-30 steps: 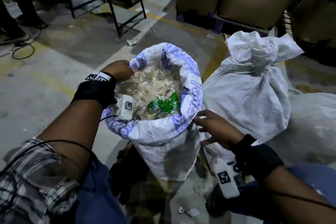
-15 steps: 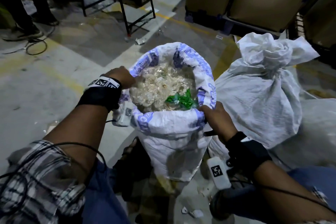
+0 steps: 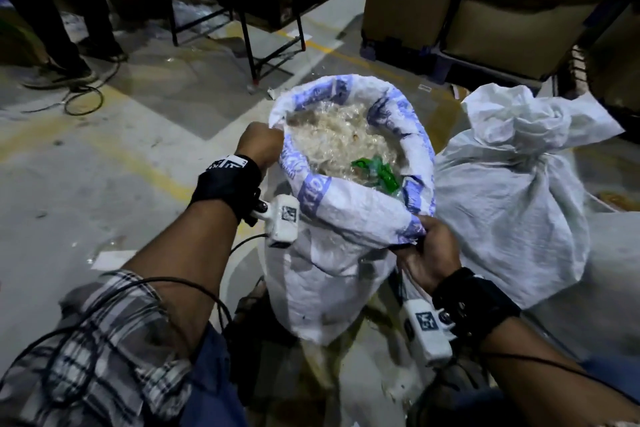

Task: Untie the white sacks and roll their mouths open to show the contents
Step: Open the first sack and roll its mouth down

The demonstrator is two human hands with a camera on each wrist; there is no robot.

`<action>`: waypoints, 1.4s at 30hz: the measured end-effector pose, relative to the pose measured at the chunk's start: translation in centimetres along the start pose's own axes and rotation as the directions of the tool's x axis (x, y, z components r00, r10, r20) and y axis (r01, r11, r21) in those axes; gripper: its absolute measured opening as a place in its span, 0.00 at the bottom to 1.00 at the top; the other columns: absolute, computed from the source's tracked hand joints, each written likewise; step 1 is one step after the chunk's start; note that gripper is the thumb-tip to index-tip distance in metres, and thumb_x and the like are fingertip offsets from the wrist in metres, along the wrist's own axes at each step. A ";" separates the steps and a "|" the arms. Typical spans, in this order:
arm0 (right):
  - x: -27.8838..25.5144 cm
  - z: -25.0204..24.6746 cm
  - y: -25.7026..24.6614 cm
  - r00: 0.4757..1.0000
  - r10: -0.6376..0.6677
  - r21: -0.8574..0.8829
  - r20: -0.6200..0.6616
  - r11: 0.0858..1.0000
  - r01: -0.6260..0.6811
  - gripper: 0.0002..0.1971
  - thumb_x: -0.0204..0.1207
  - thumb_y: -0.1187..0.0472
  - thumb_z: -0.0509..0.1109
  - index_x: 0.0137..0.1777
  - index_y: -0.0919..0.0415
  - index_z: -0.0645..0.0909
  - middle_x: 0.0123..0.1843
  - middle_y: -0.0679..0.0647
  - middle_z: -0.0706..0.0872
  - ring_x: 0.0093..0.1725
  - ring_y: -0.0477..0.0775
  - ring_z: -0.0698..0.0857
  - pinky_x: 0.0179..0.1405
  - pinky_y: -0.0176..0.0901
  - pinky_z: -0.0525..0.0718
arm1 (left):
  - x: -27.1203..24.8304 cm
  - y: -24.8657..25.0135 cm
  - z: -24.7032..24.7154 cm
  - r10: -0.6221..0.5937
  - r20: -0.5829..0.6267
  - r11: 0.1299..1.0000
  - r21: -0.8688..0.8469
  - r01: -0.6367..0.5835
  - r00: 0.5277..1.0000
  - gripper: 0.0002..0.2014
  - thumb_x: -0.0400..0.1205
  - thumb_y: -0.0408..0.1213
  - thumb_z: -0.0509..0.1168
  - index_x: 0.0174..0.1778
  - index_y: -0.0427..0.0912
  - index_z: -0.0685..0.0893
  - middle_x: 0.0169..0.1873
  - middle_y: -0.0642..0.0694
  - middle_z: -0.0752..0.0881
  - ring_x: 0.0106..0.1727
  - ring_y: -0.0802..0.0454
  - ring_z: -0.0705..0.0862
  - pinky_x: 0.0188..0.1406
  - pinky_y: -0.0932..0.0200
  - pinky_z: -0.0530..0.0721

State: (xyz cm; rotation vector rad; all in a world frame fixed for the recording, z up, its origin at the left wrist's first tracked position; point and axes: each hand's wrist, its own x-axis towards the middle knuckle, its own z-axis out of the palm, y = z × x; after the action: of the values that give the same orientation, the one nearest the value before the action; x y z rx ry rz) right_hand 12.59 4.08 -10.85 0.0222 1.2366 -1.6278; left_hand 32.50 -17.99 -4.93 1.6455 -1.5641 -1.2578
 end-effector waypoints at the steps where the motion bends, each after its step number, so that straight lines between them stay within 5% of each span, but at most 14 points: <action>1: 0.6 0.5 -0.4 0.999 -0.034 0.059 0.008 0.998 0.033 0.17 0.78 0.71 0.54 0.61 0.72 0.81 0.58 0.71 0.83 0.48 0.65 0.89 0.45 0.56 0.92 | 0.1 0.4 0.3 0.017 0.002 0.992 -0.128 -0.017 1.000 0.15 0.87 0.38 0.61 0.56 0.28 0.86 0.56 0.29 0.88 0.58 0.35 0.88 0.62 0.41 0.85; 6: 3.9 5.3 -3.3 0.978 -0.205 0.223 0.025 0.955 0.194 0.23 0.80 0.72 0.51 0.72 0.72 0.76 0.69 0.70 0.79 0.65 0.68 0.82 0.67 0.66 0.81 | 0.5 2.3 -0.1 0.113 -0.008 0.765 -0.637 -0.092 0.994 0.06 0.88 0.34 0.64 0.47 0.42 0.85 0.29 0.48 0.85 0.25 0.55 0.81 0.30 0.63 0.80; 9: 6.0 8.1 -4.0 0.966 -0.257 0.287 0.036 0.928 0.237 0.18 0.79 0.72 0.55 0.64 0.69 0.81 0.64 0.69 0.82 0.62 0.66 0.83 0.70 0.68 0.78 | 1.0 3.2 -0.3 0.103 -0.038 0.671 -0.735 -0.098 0.994 0.08 0.88 0.35 0.64 0.43 0.43 0.83 0.24 0.51 0.82 0.21 0.57 0.77 0.23 0.67 0.76; 11: 7.4 9.4 -3.6 0.957 -0.285 0.309 0.051 0.916 0.256 0.14 0.80 0.73 0.55 0.56 0.67 0.81 0.54 0.66 0.85 0.52 0.63 0.86 0.64 0.64 0.83 | 2.1 3.0 -0.5 0.061 -0.052 0.698 -0.711 -0.080 0.997 0.08 0.86 0.34 0.66 0.41 0.43 0.82 0.20 0.53 0.82 0.19 0.59 0.79 0.21 0.70 0.76; 14: 9.7 10.1 -1.7 0.974 -0.225 0.204 0.036 0.955 0.213 0.12 0.84 0.71 0.55 0.48 0.63 0.80 0.35 0.55 0.88 0.33 0.54 0.87 0.40 0.51 0.90 | 3.1 1.5 -0.3 -0.073 0.004 0.848 -0.526 0.065 0.997 0.06 0.79 0.37 0.73 0.48 0.40 0.88 0.30 0.48 0.87 0.26 0.53 0.84 0.29 0.66 0.79; 17: 11.4 9.9 0.8 0.989 -0.145 -0.081 0.038 0.986 0.148 0.13 0.86 0.63 0.61 0.67 0.58 0.80 0.49 0.58 0.85 0.42 0.61 0.85 0.45 0.57 0.84 | 3.7 -1.2 0.4 -0.192 0.107 0.900 -0.376 0.219 0.975 0.04 0.80 0.30 0.68 0.39 0.39 0.83 0.36 0.39 0.84 0.28 0.47 0.83 0.40 0.53 0.80; 20: 12.1 10.7 2.3 0.989 -0.109 -0.235 0.098 0.963 0.129 0.05 0.84 0.59 0.66 0.55 0.51 0.82 0.45 0.55 0.85 0.38 0.60 0.85 0.45 0.65 0.85 | 4.5 -2.9 0.5 -0.254 0.094 0.921 -0.280 0.270 0.963 0.11 0.83 0.29 0.63 0.36 0.45 0.76 0.45 0.41 0.82 0.42 0.45 0.84 0.53 0.46 0.89; 23: 12.0 11.8 2.3 0.984 -0.104 -0.296 0.146 0.944 0.143 0.07 0.82 0.56 0.70 0.57 0.53 0.84 0.53 0.57 0.86 0.47 0.62 0.86 0.48 0.68 0.89 | 4.7 -2.8 0.4 -0.300 0.067 0.895 -0.327 0.305 0.952 0.06 0.85 0.35 0.62 0.52 0.39 0.84 0.54 0.40 0.81 0.55 0.45 0.82 0.68 0.38 0.85; 25: 11.9 12.3 1.9 0.981 -0.112 -0.350 0.161 0.923 0.162 0.11 0.82 0.54 0.71 0.62 0.56 0.83 0.56 0.58 0.85 0.53 0.64 0.86 0.51 0.70 0.90 | 4.9 -2.5 0.6 -0.344 0.033 0.868 -0.371 0.331 0.938 0.18 0.82 0.35 0.62 0.67 0.34 0.81 0.58 0.38 0.84 0.60 0.40 0.86 0.68 0.35 0.84; 30: 11.5 13.5 0.8 0.976 -0.138 -0.431 0.167 0.881 0.198 0.10 0.81 0.56 0.72 0.58 0.59 0.82 0.52 0.59 0.84 0.48 0.60 0.85 0.43 0.57 0.92 | 3.9 -0.9 1.4 -0.384 -0.025 0.873 -0.336 0.354 0.923 0.28 0.79 0.38 0.67 0.77 0.37 0.75 0.72 0.35 0.81 0.67 0.34 0.84 0.67 0.39 0.84; 33: 11.5 13.6 0.2 0.977 -0.157 -0.468 0.145 0.859 0.208 0.16 0.80 0.56 0.74 0.64 0.62 0.80 0.54 0.59 0.82 0.49 0.59 0.81 0.52 0.64 0.91 | 3.2 0.5 1.7 -0.355 -0.171 0.928 -0.186 0.324 0.919 0.45 0.79 0.41 0.70 0.89 0.42 0.54 0.87 0.35 0.53 0.85 0.35 0.61 0.84 0.46 0.64; 35: 11.2 13.4 -0.1 0.975 -0.190 -0.496 0.117 0.839 0.224 0.22 0.81 0.57 0.73 0.72 0.64 0.77 0.56 0.60 0.82 0.51 0.58 0.82 0.54 0.64 0.91 | 2.1 1.7 2.2 -0.231 -0.242 0.973 -0.043 0.227 0.942 0.44 0.79 0.43 0.69 0.89 0.49 0.52 0.88 0.39 0.43 0.87 0.34 0.50 0.86 0.42 0.56; 39: 10.0 12.8 -1.1 0.950 -0.296 -0.555 0.095 0.776 0.298 0.20 0.81 0.59 0.73 0.70 0.64 0.79 0.66 0.60 0.83 0.60 0.59 0.84 0.44 0.54 0.91 | -0.5 3.0 4.0 0.086 -0.256 0.991 0.124 -0.055 0.963 0.32 0.79 0.42 0.67 0.81 0.52 0.69 0.87 0.42 0.50 0.86 0.36 0.53 0.84 0.42 0.59; 42: 8.8 11.4 -2.2 0.924 -0.363 -0.598 0.118 0.718 0.358 0.15 0.81 0.61 0.73 0.66 0.65 0.82 0.61 0.60 0.85 0.55 0.58 0.85 0.47 0.58 0.91 | -1.7 3.9 5.7 0.238 -0.251 0.966 0.165 -0.201 0.938 0.26 0.79 0.38 0.66 0.75 0.52 0.77 0.85 0.43 0.60 0.85 0.38 0.59 0.83 0.48 0.60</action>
State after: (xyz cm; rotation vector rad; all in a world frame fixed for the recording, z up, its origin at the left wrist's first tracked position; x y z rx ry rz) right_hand 13.00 -10.36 -8.87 -0.6645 1.8128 -1.4619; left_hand 25.88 -15.84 -3.47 1.5940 -1.6380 -0.7905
